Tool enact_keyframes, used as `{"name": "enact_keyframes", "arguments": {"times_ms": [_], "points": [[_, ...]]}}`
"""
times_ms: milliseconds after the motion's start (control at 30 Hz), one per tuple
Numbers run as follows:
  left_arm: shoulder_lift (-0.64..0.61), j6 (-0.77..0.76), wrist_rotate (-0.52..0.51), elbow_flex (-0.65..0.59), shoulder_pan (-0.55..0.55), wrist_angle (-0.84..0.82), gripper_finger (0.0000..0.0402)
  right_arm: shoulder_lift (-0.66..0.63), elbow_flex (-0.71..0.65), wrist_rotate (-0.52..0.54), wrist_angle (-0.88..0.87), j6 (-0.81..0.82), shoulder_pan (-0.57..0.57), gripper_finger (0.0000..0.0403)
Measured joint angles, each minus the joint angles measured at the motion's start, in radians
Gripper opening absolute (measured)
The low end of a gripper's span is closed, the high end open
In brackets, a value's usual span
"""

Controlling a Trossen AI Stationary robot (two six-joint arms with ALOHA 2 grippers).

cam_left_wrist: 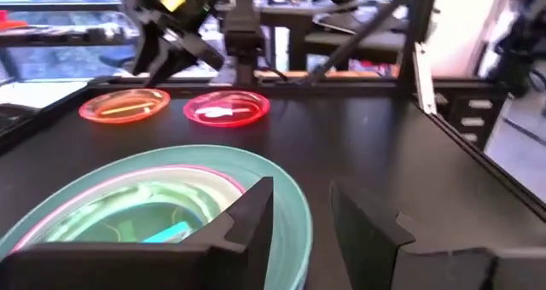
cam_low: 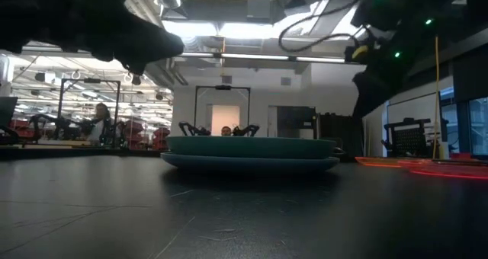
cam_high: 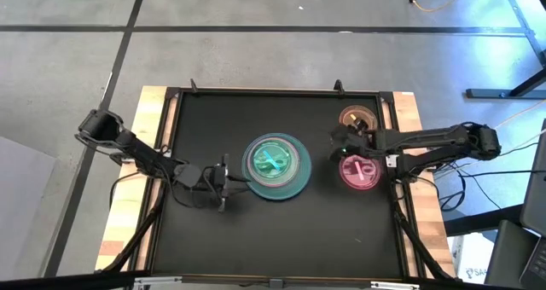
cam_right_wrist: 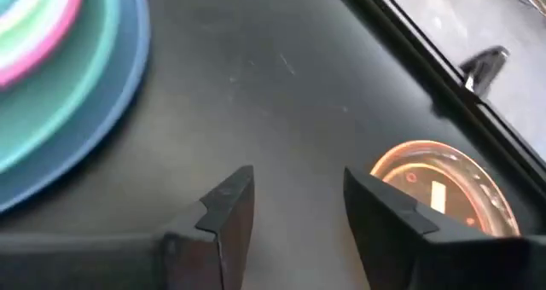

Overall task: Stack plastic plates
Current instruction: Stack the transparent orange plate on top of the transparent blue plate

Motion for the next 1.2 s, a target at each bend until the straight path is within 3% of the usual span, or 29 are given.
{"name": "enact_keyframes", "arguments": {"times_ms": [333, 567, 1200], "points": [[0.001, -0.026, -0.017, -0.011, -0.022, 0.009, 0.0112, 0.148, 0.000, -0.099, 0.014, -0.048, -0.200, 0.0172], [0.001, -0.026, -0.041, -0.011, -0.025, 0.012, 0.0112, 0.207, 0.000, -0.237, 0.003, -0.073, -0.286, 0.0172], [0.002, -0.053, -0.072, -0.011, -0.032, -0.009, 0.0112, 0.238, 0.000, -0.231, -0.031, -0.077, -0.384, 0.0172]]}}
